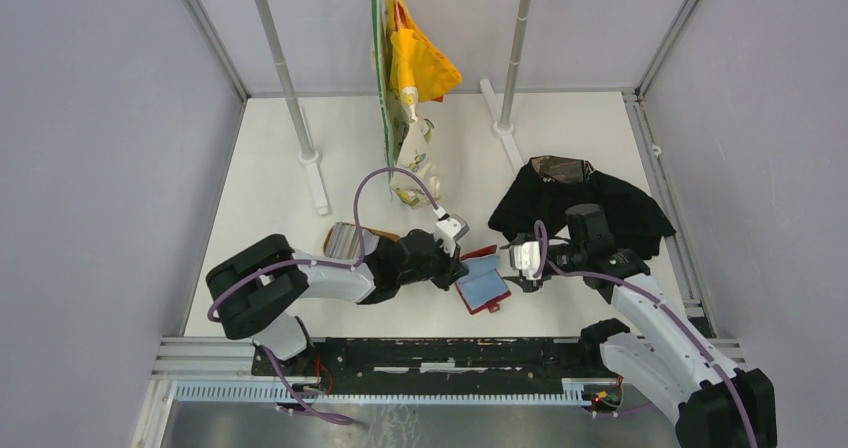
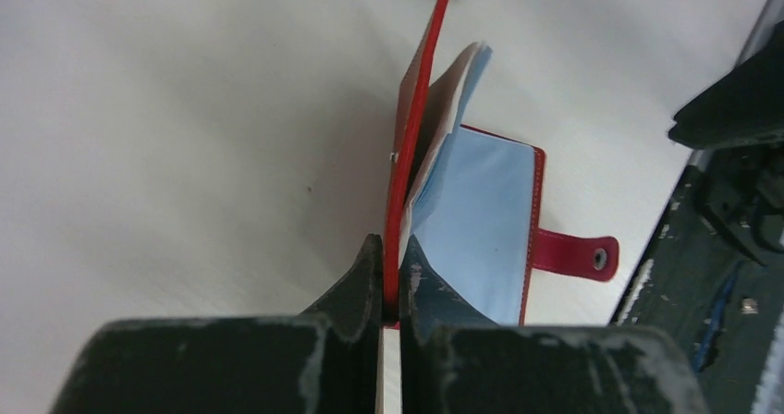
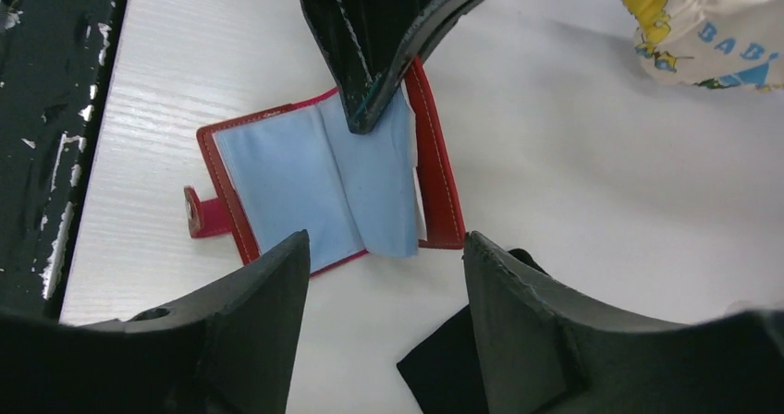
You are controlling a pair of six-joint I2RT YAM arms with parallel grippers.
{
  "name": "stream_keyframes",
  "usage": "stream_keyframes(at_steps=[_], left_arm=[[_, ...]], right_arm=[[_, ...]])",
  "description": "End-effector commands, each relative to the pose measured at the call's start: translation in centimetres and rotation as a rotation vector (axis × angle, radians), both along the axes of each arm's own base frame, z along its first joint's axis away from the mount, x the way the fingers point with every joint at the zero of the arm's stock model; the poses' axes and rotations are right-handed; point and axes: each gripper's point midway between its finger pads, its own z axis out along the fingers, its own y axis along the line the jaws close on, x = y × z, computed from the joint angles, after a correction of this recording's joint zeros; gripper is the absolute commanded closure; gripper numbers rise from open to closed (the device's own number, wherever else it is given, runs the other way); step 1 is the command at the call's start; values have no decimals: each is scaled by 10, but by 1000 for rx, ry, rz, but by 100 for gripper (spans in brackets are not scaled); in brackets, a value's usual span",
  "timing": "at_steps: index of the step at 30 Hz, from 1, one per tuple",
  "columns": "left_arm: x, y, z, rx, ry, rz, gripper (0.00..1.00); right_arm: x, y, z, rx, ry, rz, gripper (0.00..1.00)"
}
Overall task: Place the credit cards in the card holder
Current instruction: Open the card holder at the center of the board.
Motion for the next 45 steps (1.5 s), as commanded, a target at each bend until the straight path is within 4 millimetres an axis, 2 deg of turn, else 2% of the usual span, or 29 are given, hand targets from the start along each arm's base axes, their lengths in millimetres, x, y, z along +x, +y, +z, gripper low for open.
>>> stream_keyframes(at_steps=[1,3,6,11,15,26,29,34,40,45], left_arm=[[-15,-17,21,-145,146,6,98],[-14,-20,24,-154,153,13,98],[-10,-22,30,-164,145,24,98],[-7,-25,40,-194,137,26,98],[-3,-23,45,-225,146,48,98],[22,-3,57,-364,248,136,98],[26,-1,56,-376,261,139,98],[24,-4,50,-369,276,122,98],[19,-6,40,-349,291,90,98],[18,-11,39,-360,307,72,98]], right_arm=[[-15,10,6,83,-73,116,44],[-17,11,1,85,-68,120,60],[-21,13,-9,74,-44,137,74],[-28,14,-39,-25,-14,170,81],[-42,15,-58,-102,17,248,85],[-70,10,-88,-223,61,376,88],[-64,8,-93,-257,59,343,86],[-52,11,-90,-251,43,289,73],[-32,18,-66,-190,-10,211,70],[-18,16,-62,-169,-70,146,71]])
